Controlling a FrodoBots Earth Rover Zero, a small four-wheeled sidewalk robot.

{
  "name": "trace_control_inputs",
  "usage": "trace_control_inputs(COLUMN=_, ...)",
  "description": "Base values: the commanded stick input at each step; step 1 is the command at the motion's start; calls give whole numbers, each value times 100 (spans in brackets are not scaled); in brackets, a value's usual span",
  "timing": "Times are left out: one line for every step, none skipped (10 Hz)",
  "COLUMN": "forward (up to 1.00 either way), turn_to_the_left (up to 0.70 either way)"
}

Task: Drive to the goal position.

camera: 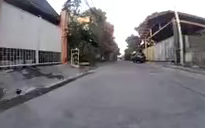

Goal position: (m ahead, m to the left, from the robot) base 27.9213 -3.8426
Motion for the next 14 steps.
trace_control_inputs(forward=100, turn_to_the_left=6)
trace_control_inputs(forward=100, turn_to_the_left=-34)
trace_control_inputs(forward=100, turn_to_the_left=-34)
trace_control_inputs(forward=100, turn_to_the_left=-14)
trace_control_inputs(forward=100, turn_to_the_left=-7)
trace_control_inputs(forward=100, turn_to_the_left=-32)
trace_control_inputs(forward=100, turn_to_the_left=-34)
trace_control_inputs(forward=100, turn_to_the_left=-34)
trace_control_inputs(forward=100, turn_to_the_left=-34)
trace_control_inputs(forward=100, turn_to_the_left=-19)
trace_control_inputs(forward=100, turn_to_the_left=6)
trace_control_inputs(forward=100, turn_to_the_left=6)
trace_control_inputs(forward=100, turn_to_the_left=6)
trace_control_inputs(forward=100, turn_to_the_left=6)
